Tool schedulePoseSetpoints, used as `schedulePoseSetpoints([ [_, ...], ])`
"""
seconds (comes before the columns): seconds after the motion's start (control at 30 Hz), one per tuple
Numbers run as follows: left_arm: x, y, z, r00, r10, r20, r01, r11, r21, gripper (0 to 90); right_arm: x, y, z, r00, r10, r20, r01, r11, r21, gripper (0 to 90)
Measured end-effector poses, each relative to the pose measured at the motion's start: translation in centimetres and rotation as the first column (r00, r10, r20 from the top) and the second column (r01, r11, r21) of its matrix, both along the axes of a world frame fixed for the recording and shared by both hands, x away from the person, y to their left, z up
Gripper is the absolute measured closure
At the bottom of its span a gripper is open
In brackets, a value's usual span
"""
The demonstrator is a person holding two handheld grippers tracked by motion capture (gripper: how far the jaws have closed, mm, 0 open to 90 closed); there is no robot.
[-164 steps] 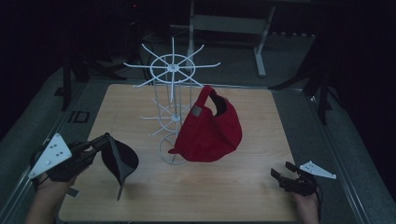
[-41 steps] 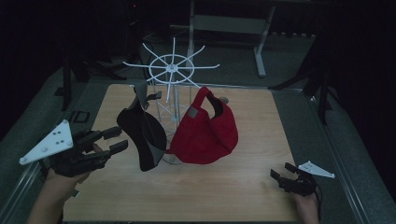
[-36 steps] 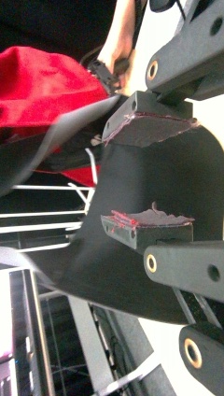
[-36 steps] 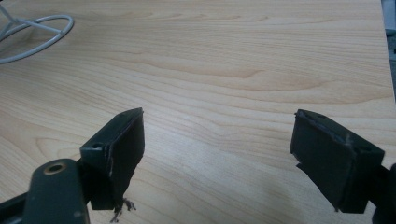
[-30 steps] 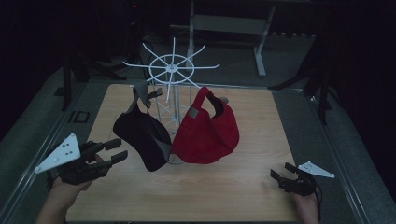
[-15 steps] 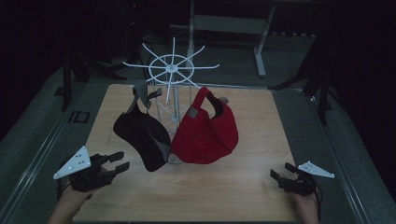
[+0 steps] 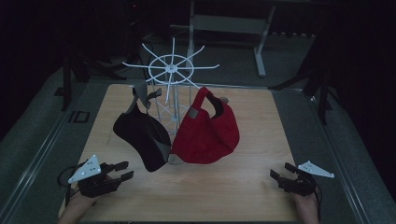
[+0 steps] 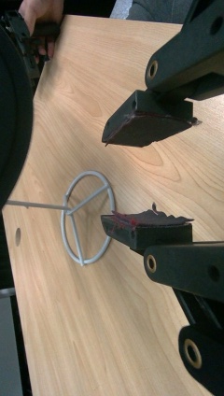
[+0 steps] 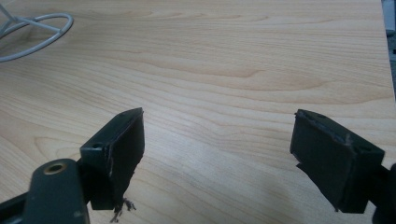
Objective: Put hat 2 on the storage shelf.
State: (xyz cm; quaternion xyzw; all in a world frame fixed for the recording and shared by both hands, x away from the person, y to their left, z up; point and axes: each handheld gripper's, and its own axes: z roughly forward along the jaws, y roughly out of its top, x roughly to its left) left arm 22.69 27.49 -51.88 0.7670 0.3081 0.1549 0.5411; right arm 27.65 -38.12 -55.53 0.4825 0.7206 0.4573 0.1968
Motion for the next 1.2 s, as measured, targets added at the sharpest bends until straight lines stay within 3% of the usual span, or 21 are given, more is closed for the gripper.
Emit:
schedulePoseSetpoints([
  [0.3,0.0,0.2,-1.2,0.9997,0.013,-0.02,-0.013,0.9998,-0.012,55.1,0.0,0.0,0.0,1.0,-0.002,0.0,0.002,1.0,-0.002,17.6],
  [0.63,-0.4,0.8,-2.3,0.9985,0.052,-0.019,-0.051,0.9986,0.016,55.0,0.0,0.0,0.0,1.0,-0.005,0.001,0.005,1.0,-0.002,17.6],
  [0.87,-0.9,1.5,-2.9,0.9962,0.086,-0.016,-0.086,0.9962,-0.012,55.1,0.0,0.0,0.0,1.0,-0.003,0.008,0.003,1.0,-0.002,17.6],
  [1.2,-1.2,1.4,-3.4,0.9965,0.08,-0.025,-0.08,0.9968,-0.001,55.0,0.0,0.0,0.0,0.9999,-0.005,0.011,0.005,1.0,-0.008,17.6],
])
